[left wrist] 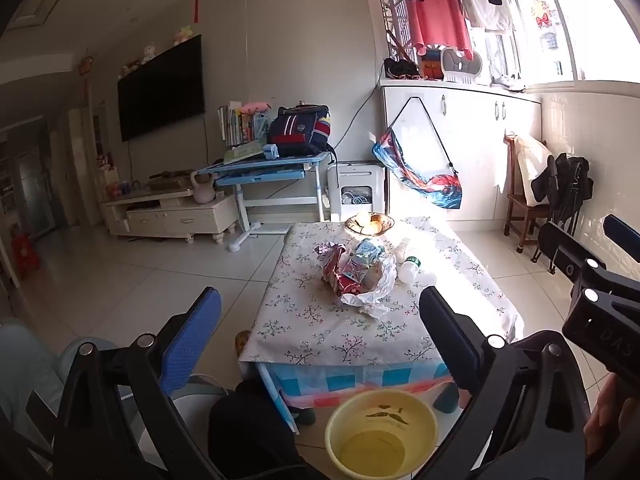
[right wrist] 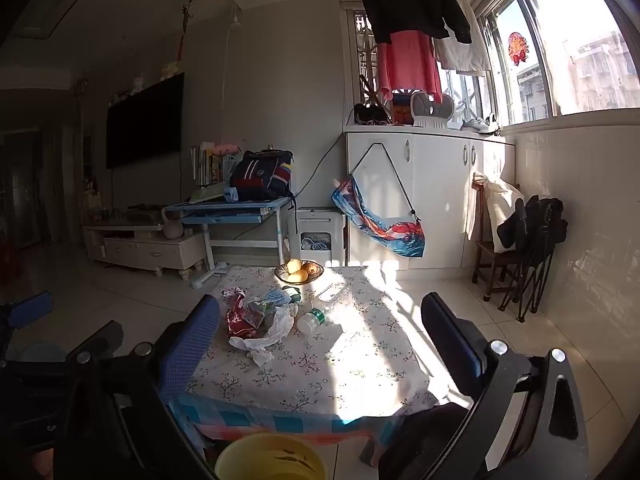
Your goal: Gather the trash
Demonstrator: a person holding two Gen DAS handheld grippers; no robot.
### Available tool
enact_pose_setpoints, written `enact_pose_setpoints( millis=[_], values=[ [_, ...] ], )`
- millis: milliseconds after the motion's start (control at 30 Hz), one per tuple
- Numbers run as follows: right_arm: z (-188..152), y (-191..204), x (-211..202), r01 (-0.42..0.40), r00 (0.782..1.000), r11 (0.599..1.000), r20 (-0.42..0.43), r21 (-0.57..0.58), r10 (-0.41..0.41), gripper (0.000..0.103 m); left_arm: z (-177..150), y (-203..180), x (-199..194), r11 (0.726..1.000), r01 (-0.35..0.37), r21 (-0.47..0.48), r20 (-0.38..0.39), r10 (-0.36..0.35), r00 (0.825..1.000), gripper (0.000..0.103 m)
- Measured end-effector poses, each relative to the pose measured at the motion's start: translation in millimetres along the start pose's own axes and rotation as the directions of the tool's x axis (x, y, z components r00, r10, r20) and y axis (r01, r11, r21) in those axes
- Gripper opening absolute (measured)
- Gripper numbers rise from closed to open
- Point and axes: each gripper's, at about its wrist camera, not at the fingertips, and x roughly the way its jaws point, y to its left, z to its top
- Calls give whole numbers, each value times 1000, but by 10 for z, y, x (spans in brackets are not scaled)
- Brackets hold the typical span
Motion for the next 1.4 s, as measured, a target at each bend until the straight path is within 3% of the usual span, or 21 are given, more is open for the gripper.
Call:
enact_pose_setpoints(
  millis=[267, 767, 1400],
  values=[
    [20, 25, 16, -1, 1000, 1000, -10, -11, 1, 97, -37, -7, 16, 1000, -1, 11, 5, 1, 1000, 96],
    [-31, 135, 84, 24, 996, 996, -89, -81, -31, 97, -34, 151, 90, 998, -19, -67, -26, 18, 999, 96],
    [-25, 159, 88, 25, 994, 995, -104, -97, -35, 97, 0, 163, 69, 996, -20, -85, -21, 18, 1000, 96]
  ],
)
